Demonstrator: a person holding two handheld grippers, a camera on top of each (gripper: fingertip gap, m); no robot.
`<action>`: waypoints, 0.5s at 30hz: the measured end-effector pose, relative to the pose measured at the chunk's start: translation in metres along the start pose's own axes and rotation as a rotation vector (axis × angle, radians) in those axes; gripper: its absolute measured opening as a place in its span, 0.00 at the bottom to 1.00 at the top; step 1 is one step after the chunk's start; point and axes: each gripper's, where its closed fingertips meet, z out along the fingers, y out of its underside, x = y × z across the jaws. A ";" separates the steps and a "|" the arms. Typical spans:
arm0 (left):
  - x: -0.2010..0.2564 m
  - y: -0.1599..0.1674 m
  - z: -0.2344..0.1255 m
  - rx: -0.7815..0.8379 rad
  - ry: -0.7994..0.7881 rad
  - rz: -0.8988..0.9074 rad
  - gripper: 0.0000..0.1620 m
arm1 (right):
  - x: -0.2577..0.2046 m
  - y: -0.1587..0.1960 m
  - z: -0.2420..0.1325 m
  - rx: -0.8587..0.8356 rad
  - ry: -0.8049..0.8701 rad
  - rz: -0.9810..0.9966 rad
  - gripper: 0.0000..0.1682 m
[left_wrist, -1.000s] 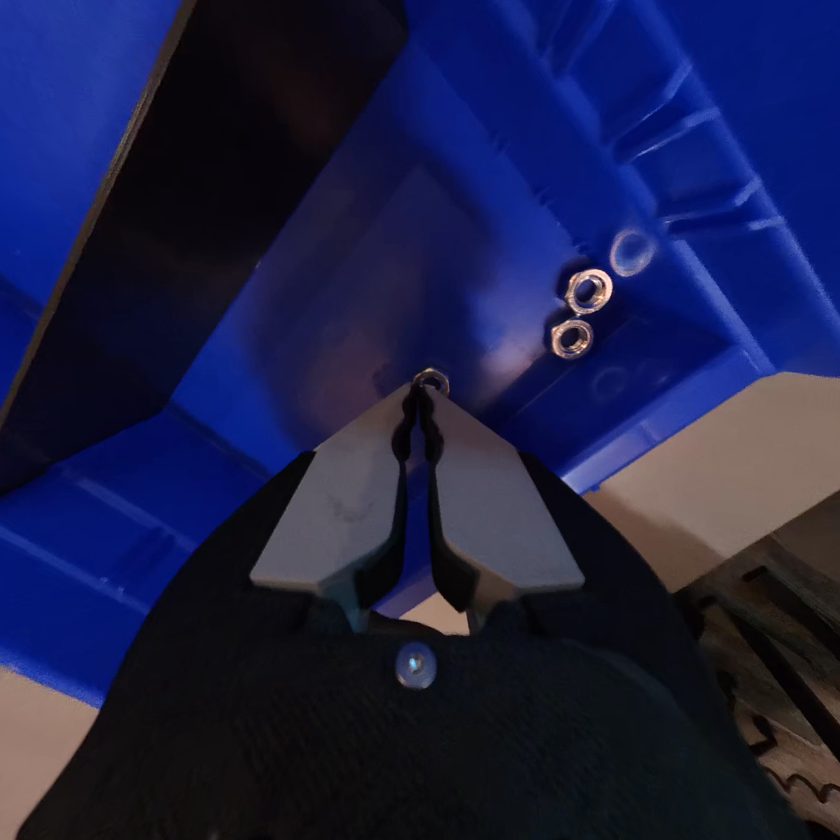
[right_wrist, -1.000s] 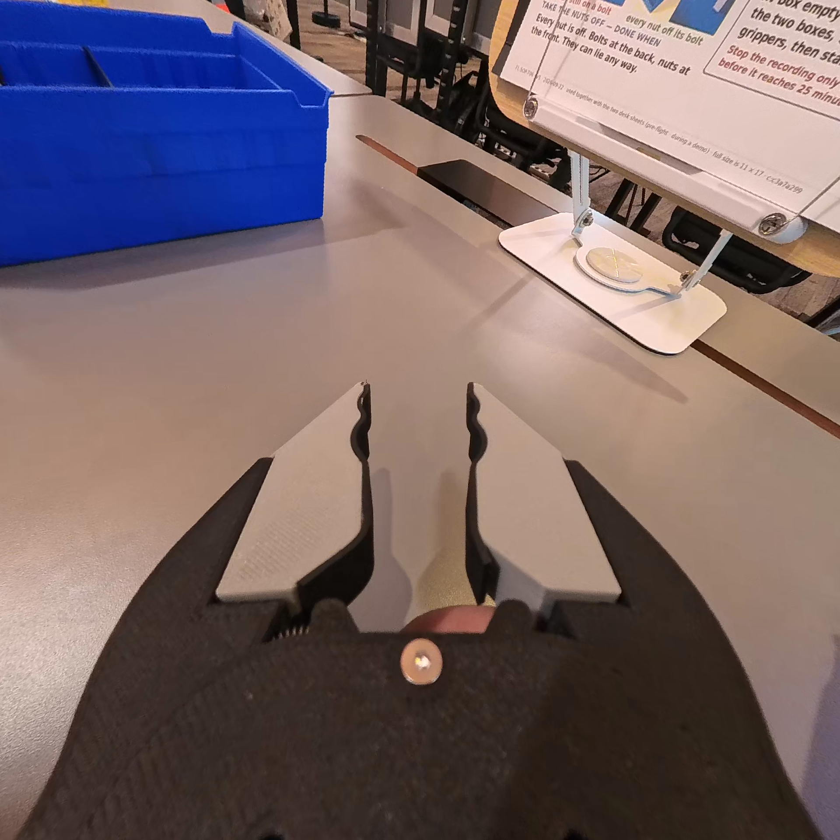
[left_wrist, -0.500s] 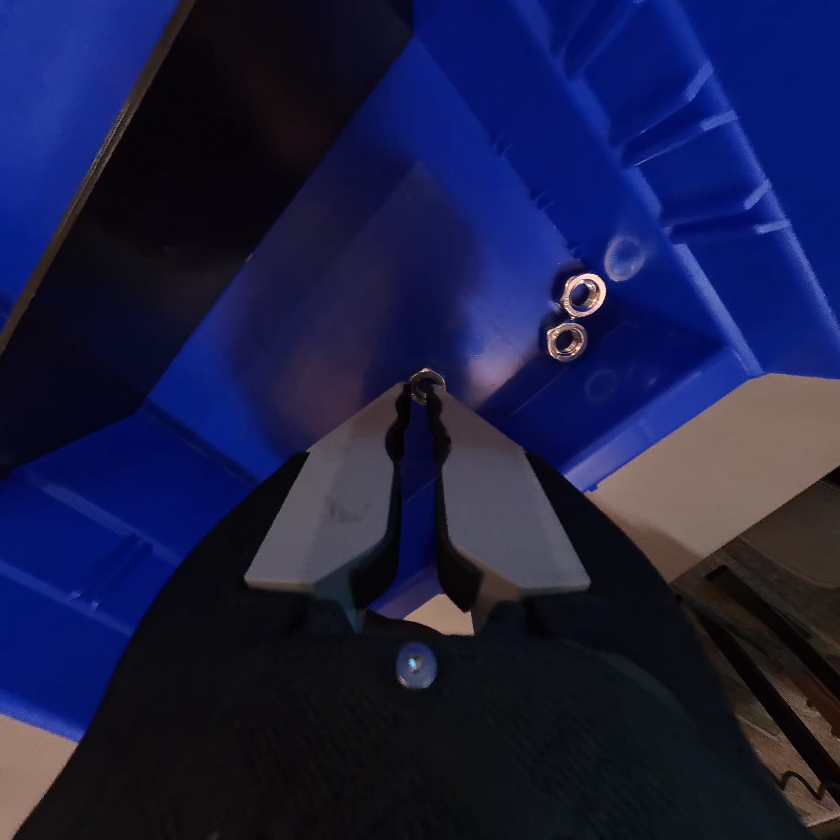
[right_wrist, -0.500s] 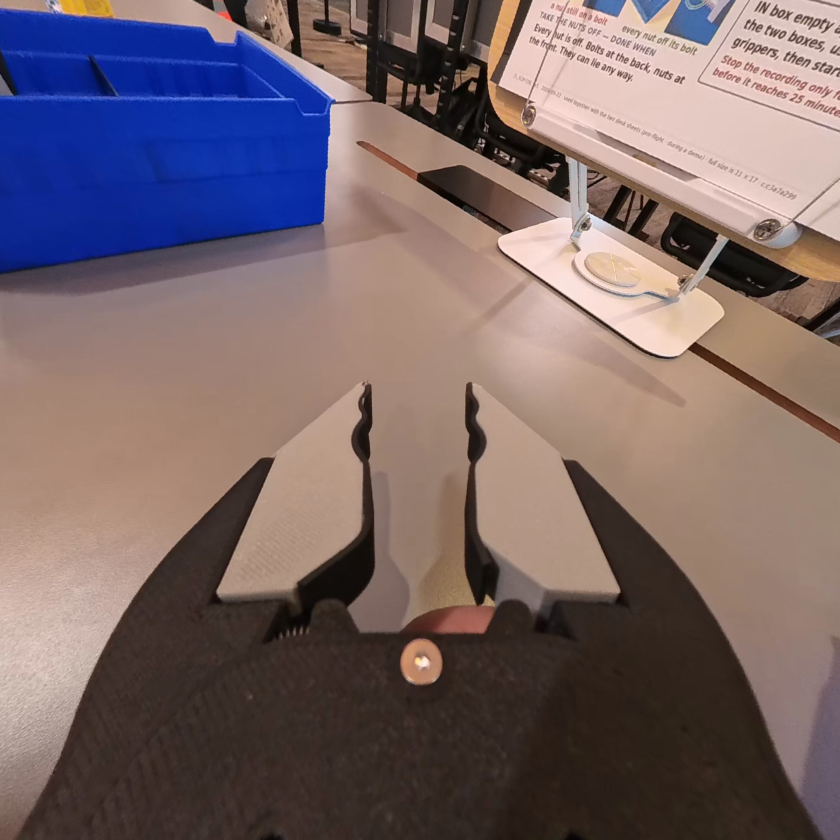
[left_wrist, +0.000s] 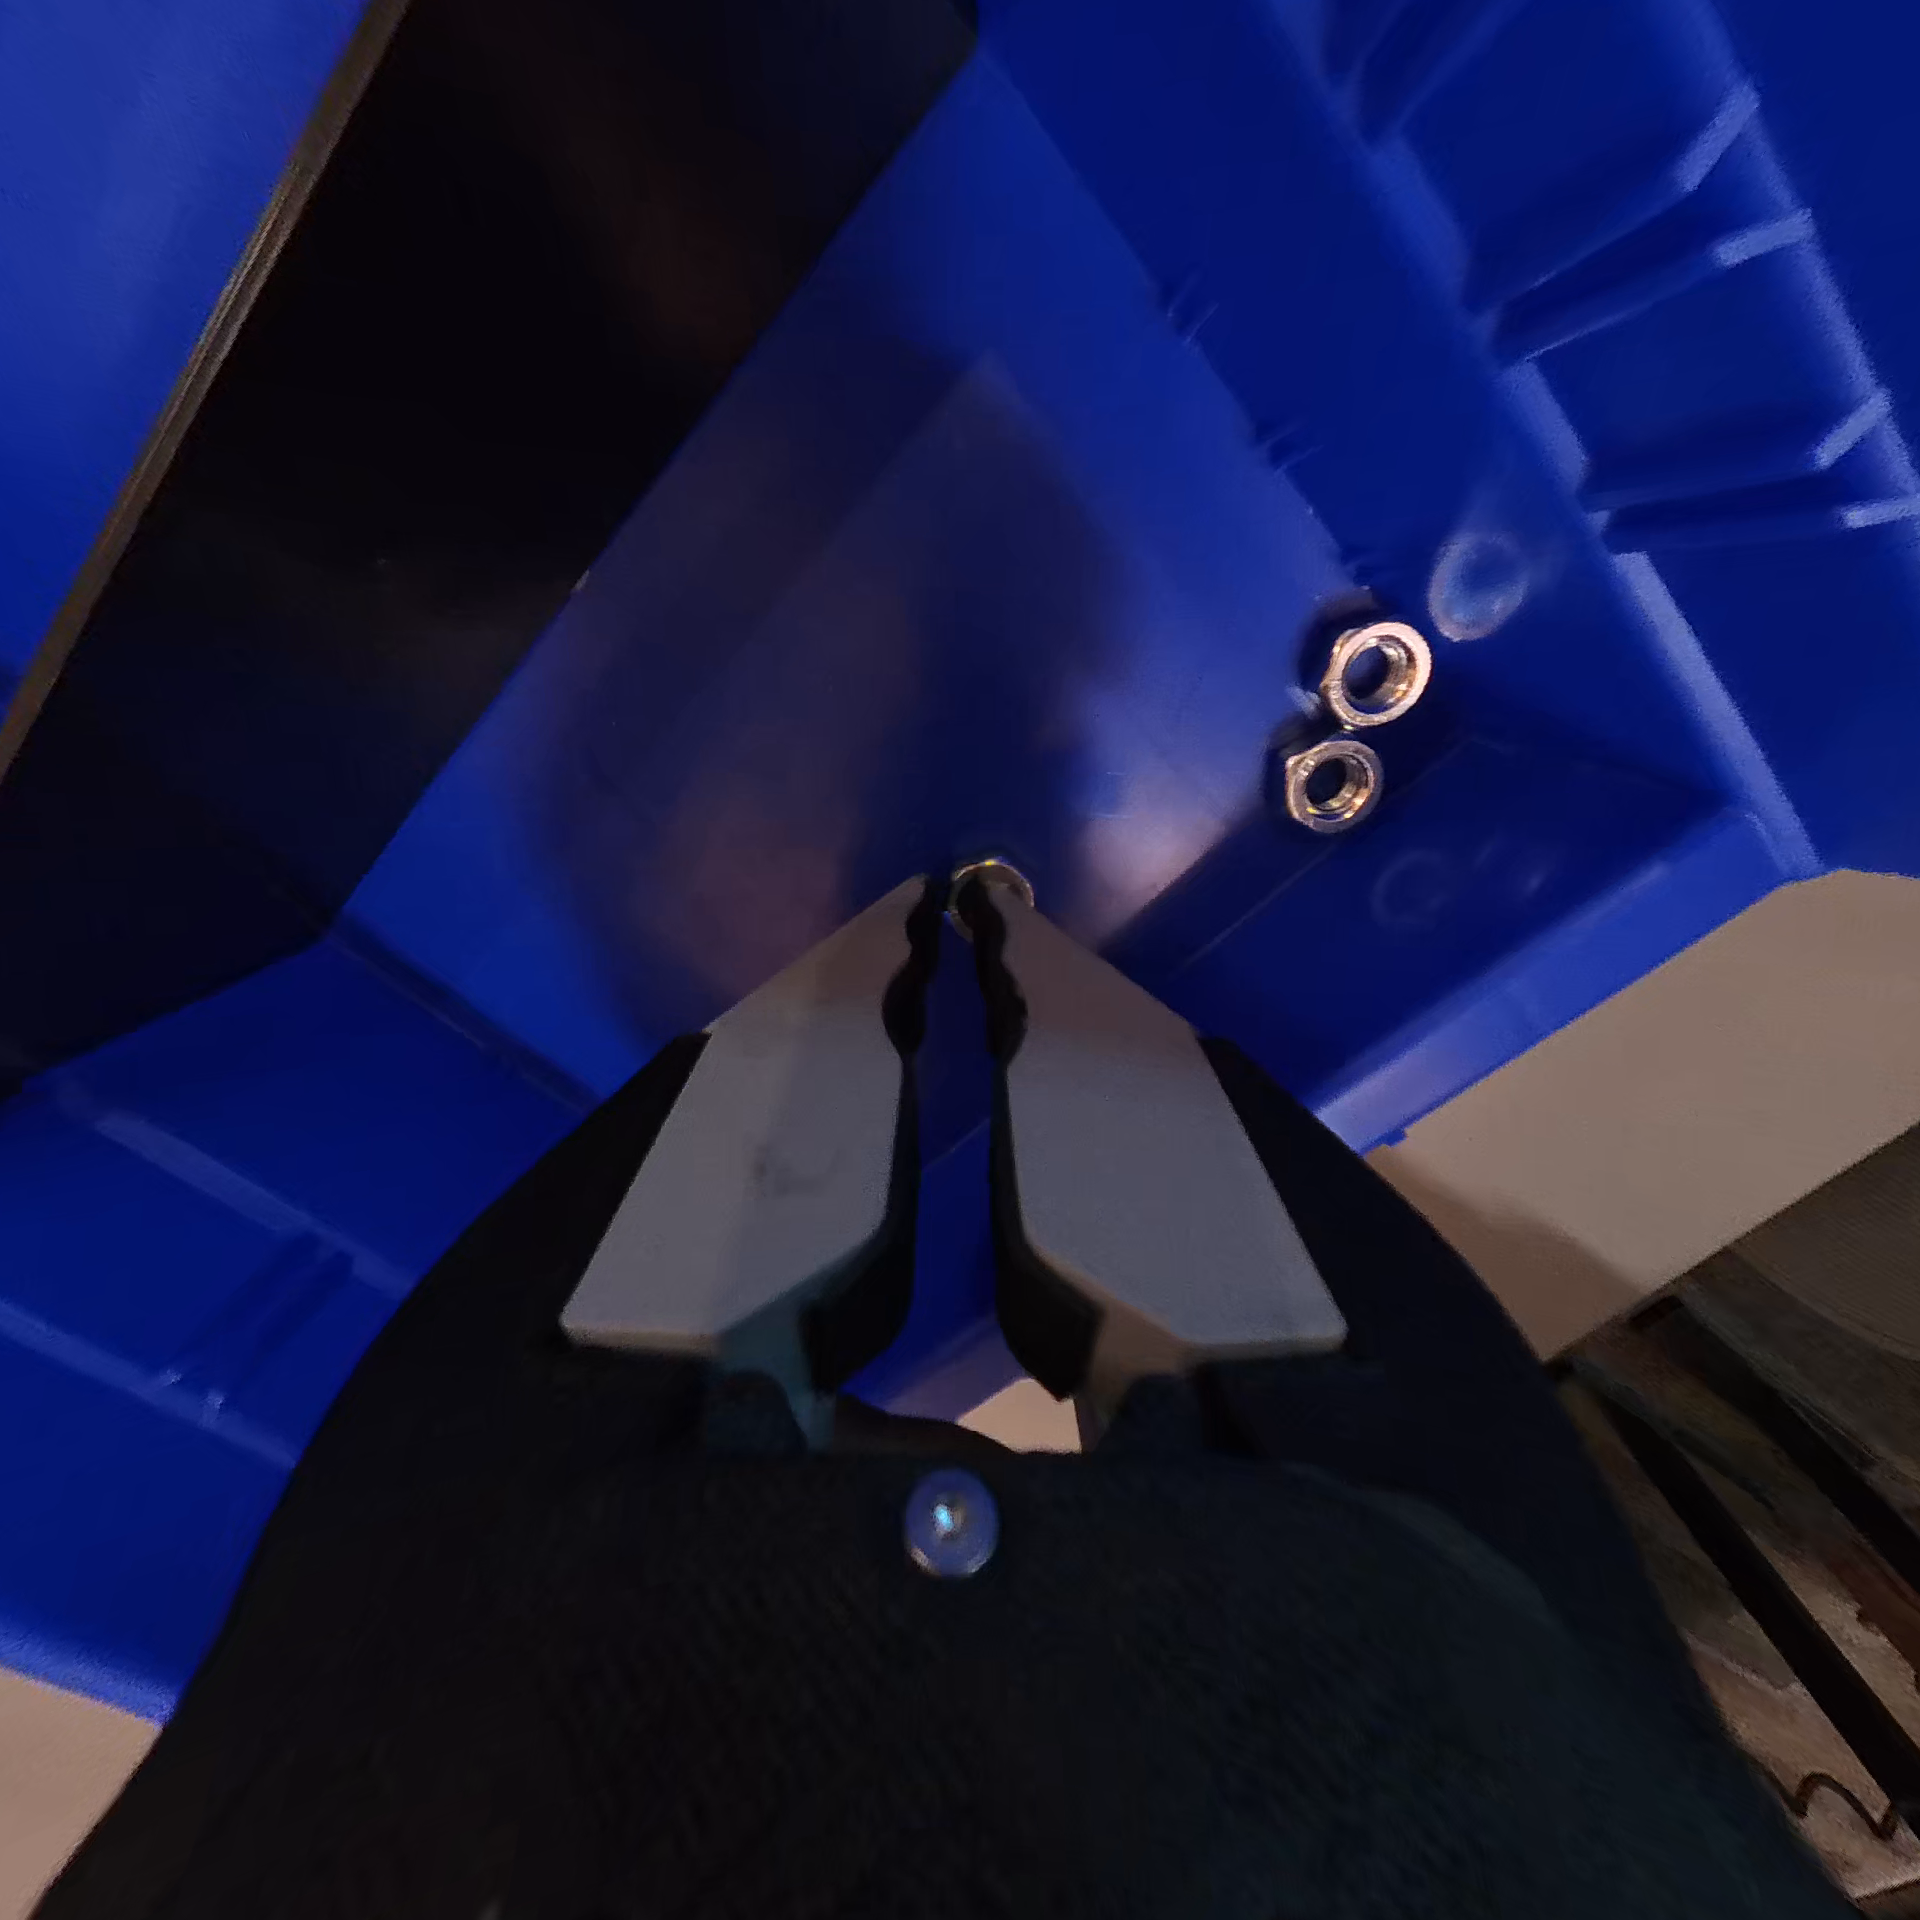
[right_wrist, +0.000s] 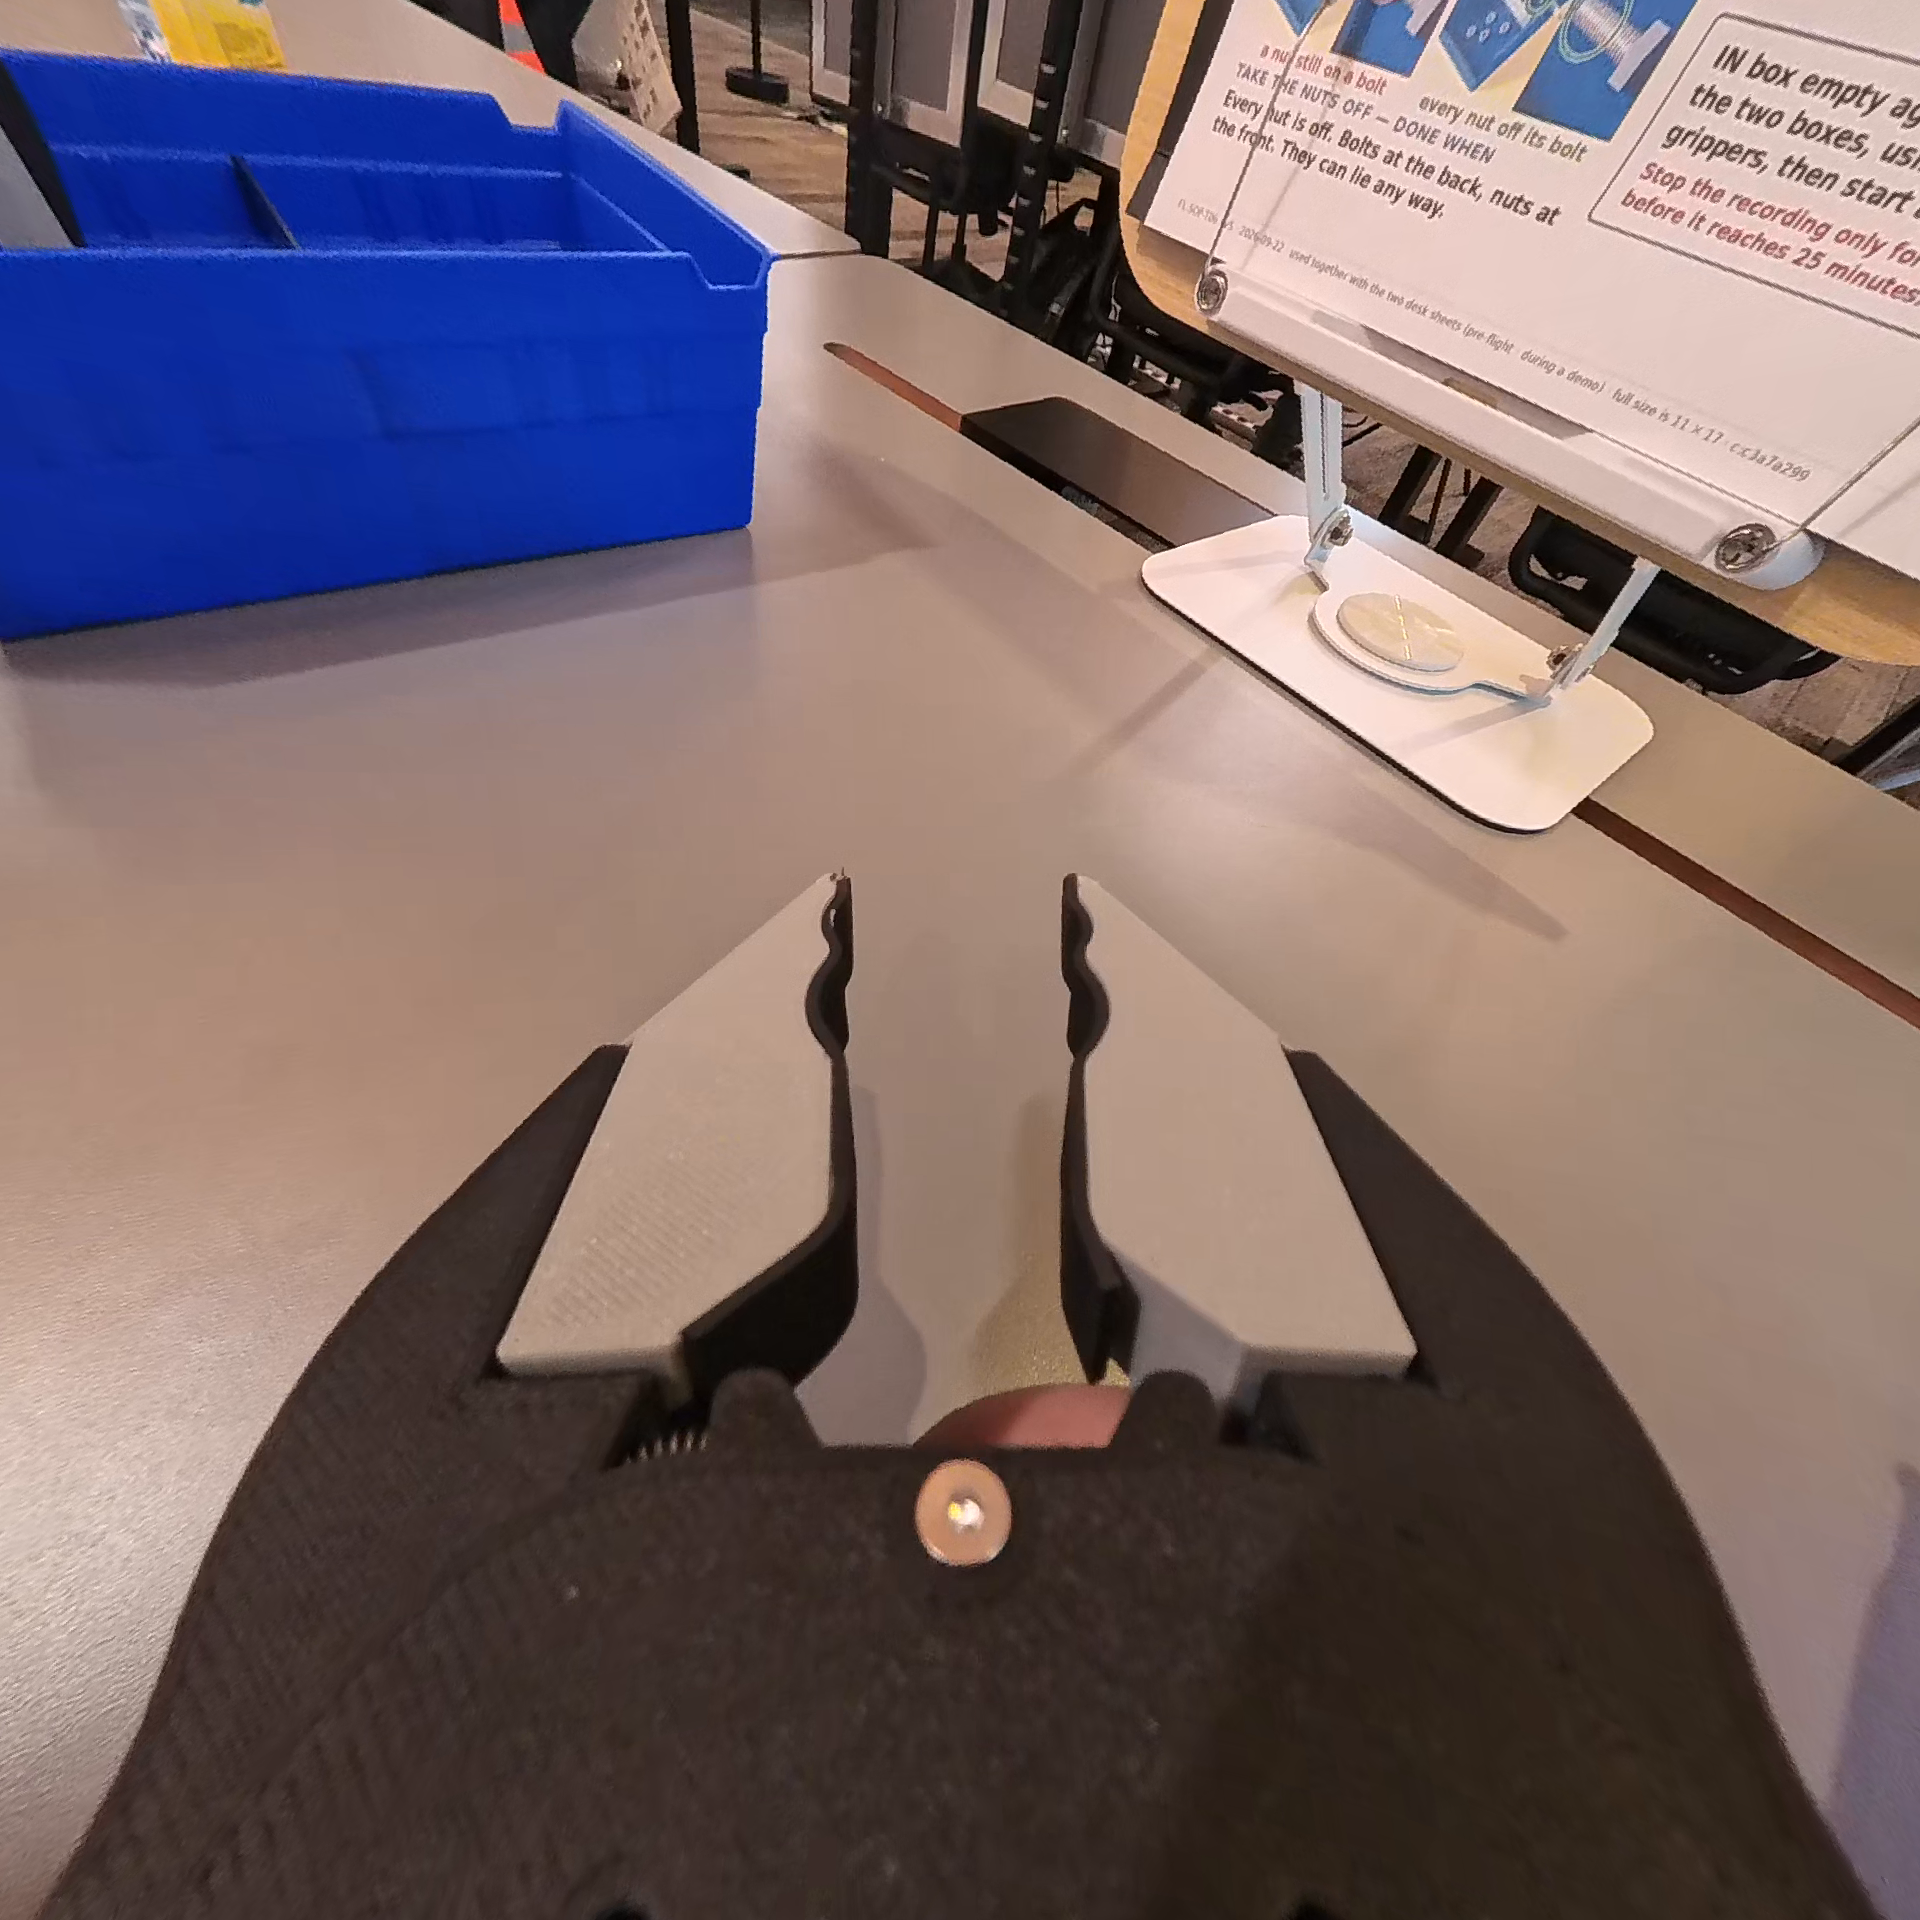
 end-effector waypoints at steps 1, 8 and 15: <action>0.000 -0.001 0.000 0.011 0.006 -0.009 0.03 | 0.000 0.000 0.000 0.000 -0.001 0.001 0.22; -0.009 -0.002 -0.007 0.057 -0.051 -0.004 0.02 | 0.001 -0.001 -0.001 0.004 0.005 -0.004 0.22; -0.005 -0.031 -0.093 0.371 -0.065 -0.064 0.02 | 0.004 -0.006 -0.005 0.025 0.013 -0.005 0.22</action>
